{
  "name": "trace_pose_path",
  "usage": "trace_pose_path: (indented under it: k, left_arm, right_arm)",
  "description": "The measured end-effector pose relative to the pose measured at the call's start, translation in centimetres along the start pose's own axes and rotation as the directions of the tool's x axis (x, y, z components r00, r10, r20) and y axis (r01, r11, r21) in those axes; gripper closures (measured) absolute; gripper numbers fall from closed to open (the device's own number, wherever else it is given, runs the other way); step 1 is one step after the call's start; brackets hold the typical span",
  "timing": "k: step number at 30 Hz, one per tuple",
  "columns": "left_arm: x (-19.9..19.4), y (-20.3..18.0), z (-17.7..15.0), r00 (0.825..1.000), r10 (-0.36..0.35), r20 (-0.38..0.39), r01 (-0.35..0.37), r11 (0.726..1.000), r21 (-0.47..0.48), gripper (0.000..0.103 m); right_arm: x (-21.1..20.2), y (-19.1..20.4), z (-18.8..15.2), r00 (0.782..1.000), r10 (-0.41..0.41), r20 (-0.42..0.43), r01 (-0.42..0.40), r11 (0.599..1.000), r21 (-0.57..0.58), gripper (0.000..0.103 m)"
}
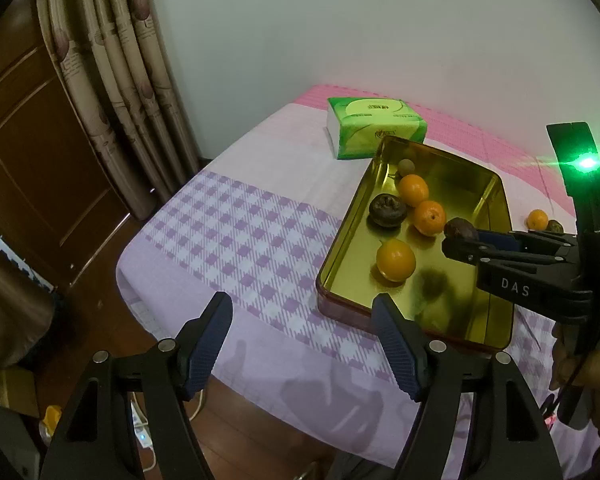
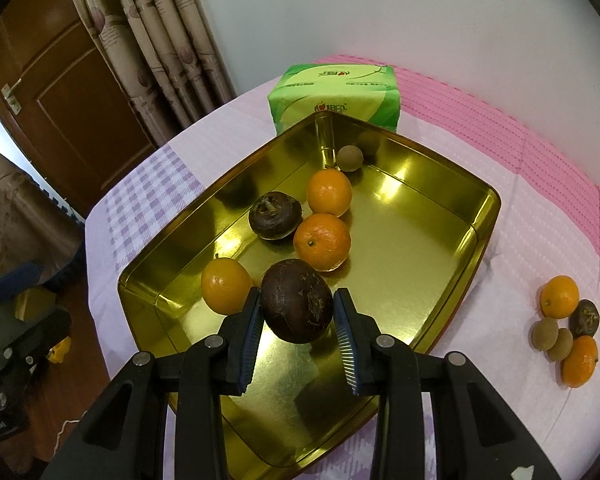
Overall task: Organize fruits
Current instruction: 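Carry the passion fruit into the gold tin tray and open the right gripper, then move both grippers back toward the remaining fruit beside the tray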
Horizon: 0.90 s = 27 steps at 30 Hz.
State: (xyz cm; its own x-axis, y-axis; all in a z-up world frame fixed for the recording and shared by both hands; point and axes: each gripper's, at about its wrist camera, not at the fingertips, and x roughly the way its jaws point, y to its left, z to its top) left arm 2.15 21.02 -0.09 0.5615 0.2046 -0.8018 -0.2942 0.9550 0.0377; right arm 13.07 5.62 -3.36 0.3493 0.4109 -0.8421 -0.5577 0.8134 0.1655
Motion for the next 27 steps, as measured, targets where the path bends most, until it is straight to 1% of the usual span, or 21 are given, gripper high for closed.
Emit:
trace_pose_path:
  k: [5, 12, 15, 17, 18, 20, 23, 25, 27]
  left_arm:
    - [0.0, -0.1, -0.1, 1.0, 0.001, -0.004, -0.001, 1.0, 0.002, 0.028]
    - [0.0, -0.1, -0.3, 1.0, 0.006, 0.0, -0.006, 1.0, 0.007, 0.025]
    - [0.0, -0.1, -0.4, 1.0, 0.011, 0.002, -0.011, 1.0, 0.012, 0.025]
    - [-0.1, -0.2, -0.4, 1.0, 0.014, 0.004, -0.015, 1.0, 0.017, 0.025]
    - [-0.1, -0.2, -0.5, 1.0, 0.016, 0.006, -0.016, 1.0, 0.019, 0.025]
    - [-0.2, -0.2, -0.5, 1.0, 0.021, 0.009, -0.021, 0.999, 0.024, 0.024]
    - [-0.3, -0.4, -0.4, 1.0, 0.026, 0.015, -0.026, 0.999, 0.032, 0.024]
    - [-0.5, -0.6, -0.5, 0.999, 0.028, 0.024, -0.029, 0.999, 0.041, 0.024]
    - [-0.7, -1.0, -0.6, 0.999, 0.025, 0.036, -0.028, 0.998, 0.06, 0.024]
  right_arm:
    - [-0.1, -0.2, -0.1, 1.0, 0.004, 0.006, -0.004, 1.0, 0.018, 0.069]
    - [-1.8, -0.4, 0.1, 0.998, 0.027, 0.063, -0.031, 0.998, 0.055, 0.069]
    - [-3.4, -0.8, -0.5, 0.993, 0.036, 0.11, -0.045, 0.995, 0.084, 0.061]
    - [-4.8, -1.4, -1.3, 0.988, 0.035, 0.149, -0.051, 0.993, 0.109, 0.051]
    - [-5.7, -1.8, -1.9, 0.985, 0.024, 0.172, -0.044, 0.992, 0.119, 0.05]
    - [-7.5, -2.7, -3.5, 0.978, -0.017, 0.207, -0.01, 0.992, 0.129, 0.044]
    - [-10.2, -5.3, -6.8, 0.964, -0.109, 0.243, 0.067, 0.982, 0.176, 0.033]
    - [-11.6, -8.1, -9.1, 0.957, -0.168, 0.237, 0.111, 0.965, 0.236, 0.032]
    - [-12.6, -11.2, -11.7, 0.947, -0.252, 0.201, 0.188, 0.938, 0.291, 0.032]
